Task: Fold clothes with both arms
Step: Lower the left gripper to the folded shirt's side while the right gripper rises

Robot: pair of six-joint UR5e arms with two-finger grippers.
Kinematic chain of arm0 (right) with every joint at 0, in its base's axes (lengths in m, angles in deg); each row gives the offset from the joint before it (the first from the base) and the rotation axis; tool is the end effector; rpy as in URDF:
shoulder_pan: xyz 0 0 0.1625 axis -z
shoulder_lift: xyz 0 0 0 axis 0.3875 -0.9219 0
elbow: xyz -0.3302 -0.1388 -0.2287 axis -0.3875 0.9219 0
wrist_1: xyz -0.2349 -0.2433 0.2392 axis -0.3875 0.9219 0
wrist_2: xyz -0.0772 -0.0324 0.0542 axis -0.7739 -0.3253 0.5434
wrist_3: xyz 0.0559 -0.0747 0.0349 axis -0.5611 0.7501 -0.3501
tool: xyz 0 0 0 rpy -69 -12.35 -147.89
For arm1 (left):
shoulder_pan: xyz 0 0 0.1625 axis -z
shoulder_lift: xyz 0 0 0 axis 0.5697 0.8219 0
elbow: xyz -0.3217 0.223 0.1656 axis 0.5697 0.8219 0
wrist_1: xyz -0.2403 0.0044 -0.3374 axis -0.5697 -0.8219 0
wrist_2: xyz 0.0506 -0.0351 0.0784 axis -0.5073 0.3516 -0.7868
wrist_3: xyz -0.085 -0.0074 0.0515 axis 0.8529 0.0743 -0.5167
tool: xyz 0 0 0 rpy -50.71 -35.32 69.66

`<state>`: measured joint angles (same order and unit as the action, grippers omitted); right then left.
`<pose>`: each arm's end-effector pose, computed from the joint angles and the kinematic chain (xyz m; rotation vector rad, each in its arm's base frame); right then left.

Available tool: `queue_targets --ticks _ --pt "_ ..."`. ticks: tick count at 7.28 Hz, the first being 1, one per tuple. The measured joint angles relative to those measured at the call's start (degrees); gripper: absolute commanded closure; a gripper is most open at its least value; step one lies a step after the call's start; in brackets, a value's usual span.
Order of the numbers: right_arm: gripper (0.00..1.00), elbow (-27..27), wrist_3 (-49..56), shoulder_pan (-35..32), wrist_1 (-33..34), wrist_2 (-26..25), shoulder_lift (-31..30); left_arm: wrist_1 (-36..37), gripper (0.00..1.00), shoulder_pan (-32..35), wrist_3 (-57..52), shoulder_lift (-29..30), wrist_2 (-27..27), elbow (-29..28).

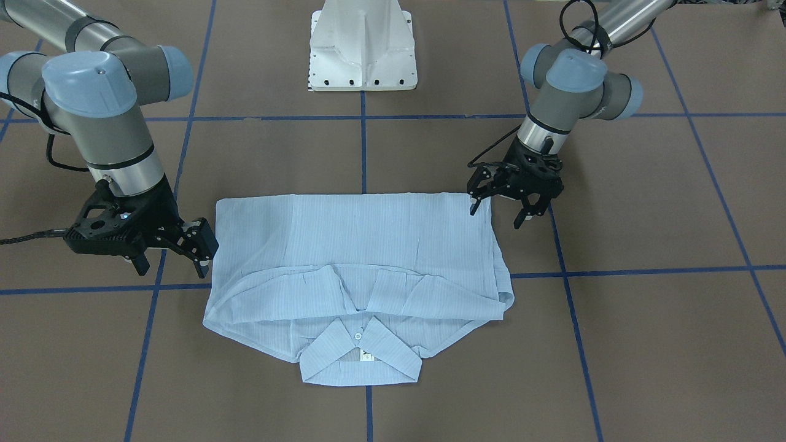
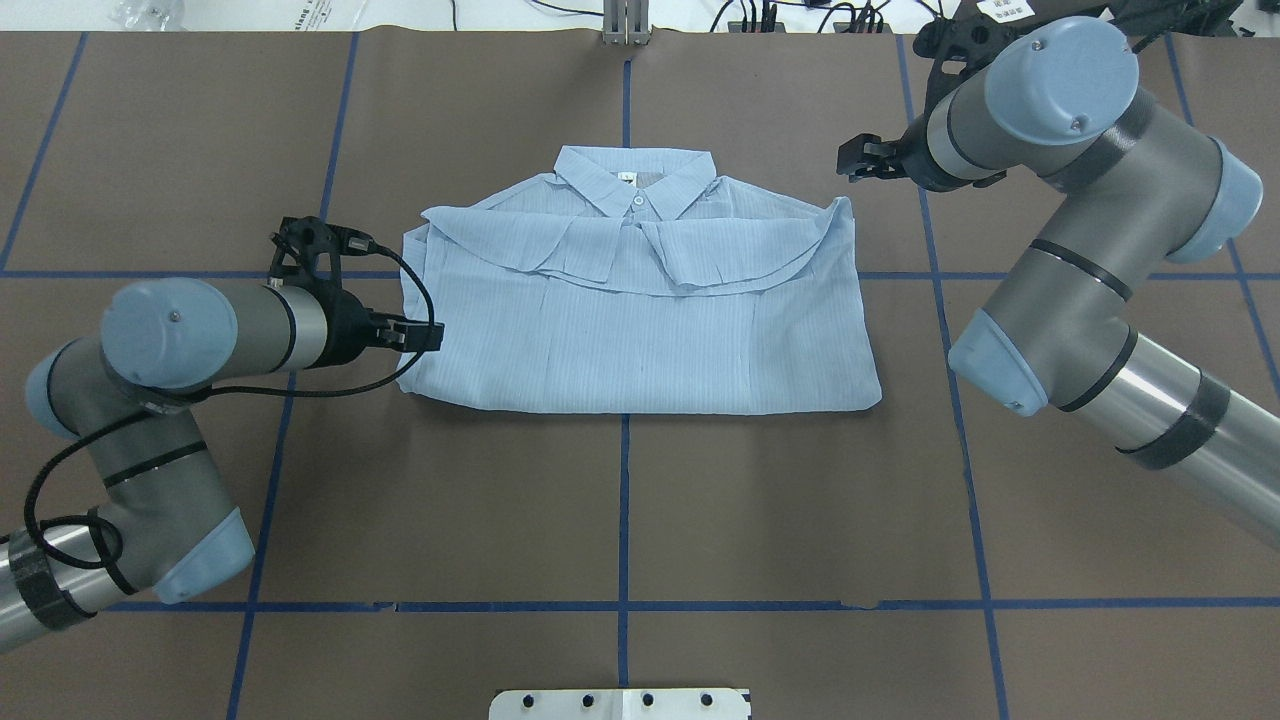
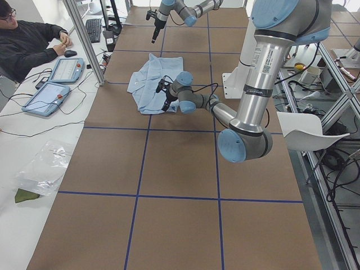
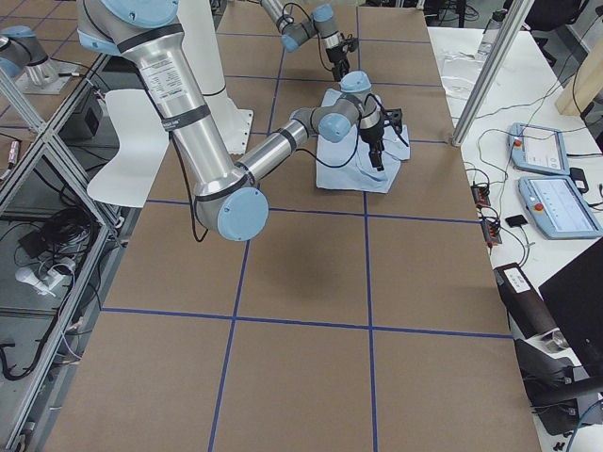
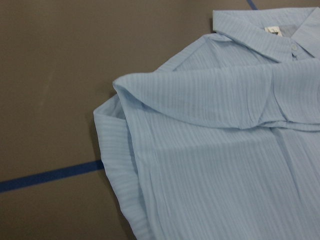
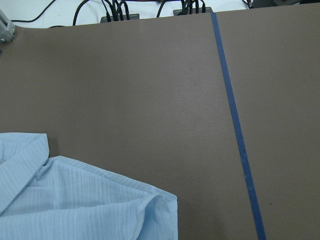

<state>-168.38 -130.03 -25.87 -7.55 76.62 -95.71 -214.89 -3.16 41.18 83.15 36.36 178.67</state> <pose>-0.3454 -0.5649 0.3091 0.3641 -0.7636 0.2626 0.4551 -0.4295 0.3730 0.5323 0.9992 0.0005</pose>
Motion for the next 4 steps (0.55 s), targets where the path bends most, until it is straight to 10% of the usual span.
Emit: queue_targets --ticks 1,4 --pt "0.00 0.00 0.04 0.03 0.00 -0.06 -0.02 -0.01 1.00 -1.29 1.04 -0.11 -1.05 0.03" --pt "0.00 0.12 -0.20 0.19 0.00 -0.17 0.01 -0.02 1.00 -3.06 1.68 -0.19 -1.68 0.15"
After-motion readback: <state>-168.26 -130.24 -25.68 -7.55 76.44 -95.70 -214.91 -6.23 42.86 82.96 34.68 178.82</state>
